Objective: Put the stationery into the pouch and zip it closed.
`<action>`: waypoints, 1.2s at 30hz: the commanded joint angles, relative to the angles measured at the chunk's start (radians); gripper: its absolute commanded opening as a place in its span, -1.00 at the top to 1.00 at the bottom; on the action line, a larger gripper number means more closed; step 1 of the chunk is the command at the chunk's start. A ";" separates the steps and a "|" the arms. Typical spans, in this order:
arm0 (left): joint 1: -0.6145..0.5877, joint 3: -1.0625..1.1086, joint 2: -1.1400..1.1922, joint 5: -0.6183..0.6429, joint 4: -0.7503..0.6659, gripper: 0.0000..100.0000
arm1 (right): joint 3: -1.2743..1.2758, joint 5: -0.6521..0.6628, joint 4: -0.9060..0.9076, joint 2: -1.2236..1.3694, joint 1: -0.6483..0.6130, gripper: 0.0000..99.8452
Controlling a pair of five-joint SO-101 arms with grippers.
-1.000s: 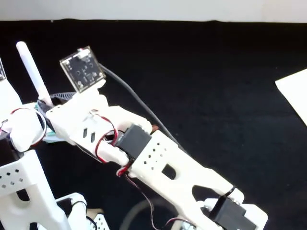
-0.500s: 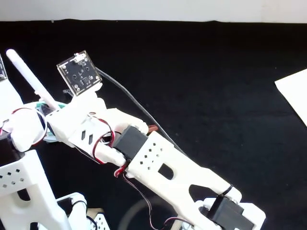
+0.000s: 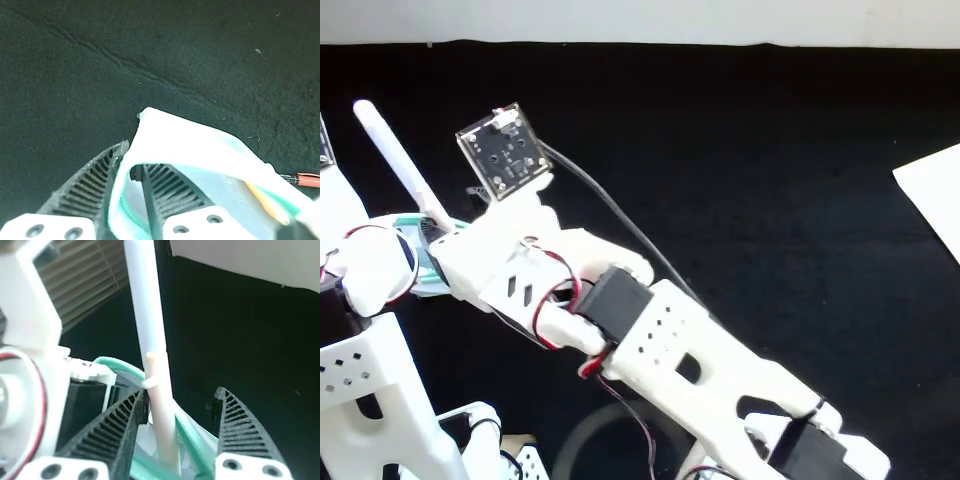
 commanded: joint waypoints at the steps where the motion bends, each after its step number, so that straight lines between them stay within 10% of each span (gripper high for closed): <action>1: -0.001 0.015 0.013 0.009 -0.003 0.99 | -0.002 -0.005 0.038 -0.088 0.013 0.58; 20: -0.002 0.013 0.013 0.011 -0.005 0.99 | -0.004 0.011 0.183 -0.220 0.108 0.58; 36: -0.005 0.013 0.013 0.014 -0.025 0.99 | 0.077 0.655 0.610 -0.317 0.476 0.57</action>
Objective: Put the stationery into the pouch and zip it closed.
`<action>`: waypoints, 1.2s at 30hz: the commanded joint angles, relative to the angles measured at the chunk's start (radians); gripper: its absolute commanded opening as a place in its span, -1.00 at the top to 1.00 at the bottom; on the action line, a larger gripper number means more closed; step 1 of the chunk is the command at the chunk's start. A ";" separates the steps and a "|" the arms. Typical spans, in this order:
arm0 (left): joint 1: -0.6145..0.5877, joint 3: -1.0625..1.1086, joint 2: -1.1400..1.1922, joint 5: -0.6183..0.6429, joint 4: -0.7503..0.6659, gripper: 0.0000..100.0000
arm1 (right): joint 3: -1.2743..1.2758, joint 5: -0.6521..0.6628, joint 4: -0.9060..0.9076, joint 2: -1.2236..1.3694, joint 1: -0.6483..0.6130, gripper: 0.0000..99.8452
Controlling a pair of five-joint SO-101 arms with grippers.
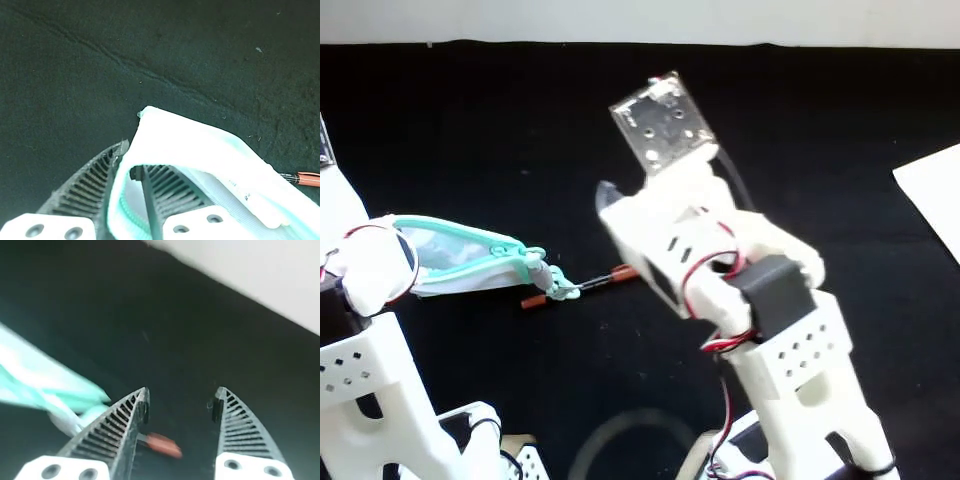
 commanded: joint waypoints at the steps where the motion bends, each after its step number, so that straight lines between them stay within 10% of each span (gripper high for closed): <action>1: -0.021 0.013 0.013 0.017 -0.029 0.99 | 0.110 0.222 0.077 -0.030 0.024 0.57; 19: -0.101 0.013 0.013 0.048 -0.041 0.99 | 0.885 0.474 -0.713 -0.015 -0.110 0.41; 36: -0.177 0.015 0.013 0.043 -0.049 0.99 | 0.518 0.715 -0.774 0.664 -0.145 0.41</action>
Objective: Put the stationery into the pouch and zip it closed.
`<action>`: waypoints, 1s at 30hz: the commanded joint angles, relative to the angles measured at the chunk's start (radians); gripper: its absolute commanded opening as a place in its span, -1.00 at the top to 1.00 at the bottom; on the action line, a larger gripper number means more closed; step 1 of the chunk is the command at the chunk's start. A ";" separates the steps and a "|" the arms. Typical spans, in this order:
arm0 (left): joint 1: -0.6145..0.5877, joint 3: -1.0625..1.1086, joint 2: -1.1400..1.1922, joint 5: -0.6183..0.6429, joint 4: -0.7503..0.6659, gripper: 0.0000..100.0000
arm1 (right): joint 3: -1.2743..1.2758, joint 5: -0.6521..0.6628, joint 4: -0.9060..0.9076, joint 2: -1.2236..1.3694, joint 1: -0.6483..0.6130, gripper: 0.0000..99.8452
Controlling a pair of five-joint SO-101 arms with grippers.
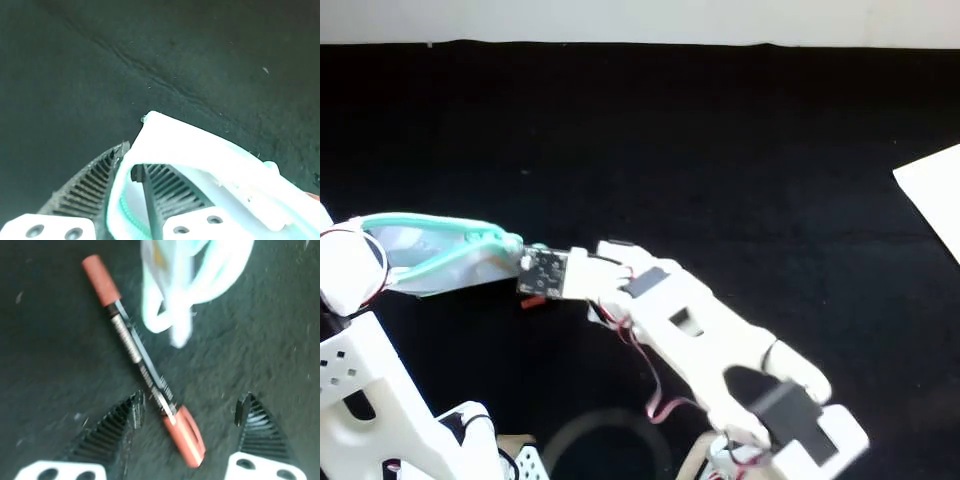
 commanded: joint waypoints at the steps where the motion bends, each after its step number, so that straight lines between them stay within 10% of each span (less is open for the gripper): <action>1: -0.013 0.010 0.012 0.002 -0.009 0.99 | -0.096 0.066 -0.024 0.133 -0.010 0.41; 11: -0.015 0.010 0.013 0.002 -0.009 0.99 | -0.199 0.146 -0.022 0.387 -0.008 0.98; 30: -0.010 0.012 0.012 0.002 -0.020 0.99 | -0.289 -0.322 0.139 -0.041 0.260 0.98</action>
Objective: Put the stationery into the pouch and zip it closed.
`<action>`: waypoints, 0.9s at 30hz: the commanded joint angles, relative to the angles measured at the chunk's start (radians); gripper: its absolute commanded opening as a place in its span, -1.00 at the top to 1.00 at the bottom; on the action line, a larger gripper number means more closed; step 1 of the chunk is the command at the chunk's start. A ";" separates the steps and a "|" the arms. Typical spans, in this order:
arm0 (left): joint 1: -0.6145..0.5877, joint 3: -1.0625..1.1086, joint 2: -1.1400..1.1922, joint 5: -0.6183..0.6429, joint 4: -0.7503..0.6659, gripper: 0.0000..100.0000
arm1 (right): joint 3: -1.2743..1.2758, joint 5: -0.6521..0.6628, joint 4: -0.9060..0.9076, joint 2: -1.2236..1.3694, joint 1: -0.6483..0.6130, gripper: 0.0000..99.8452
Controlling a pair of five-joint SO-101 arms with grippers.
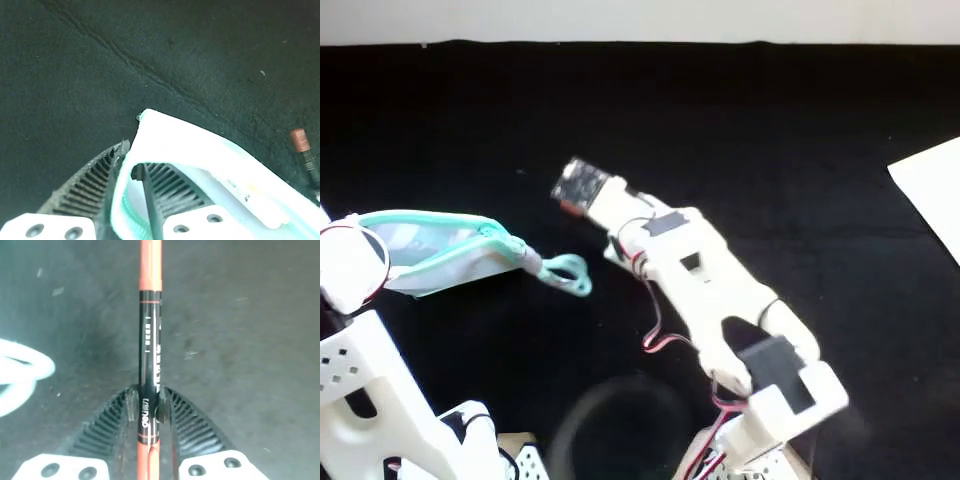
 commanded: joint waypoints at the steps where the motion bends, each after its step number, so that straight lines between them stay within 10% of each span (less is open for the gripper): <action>1: -0.010 0.012 0.012 0.002 -0.005 0.99 | -0.045 -0.075 0.038 -0.151 0.024 0.98; 16: -0.008 0.016 0.012 0.002 0.000 0.99 | -0.542 -0.804 0.042 -0.423 -0.179 0.98; 27: -0.008 0.018 0.012 0.002 0.000 0.99 | -0.591 -0.864 0.015 -0.412 -0.440 0.98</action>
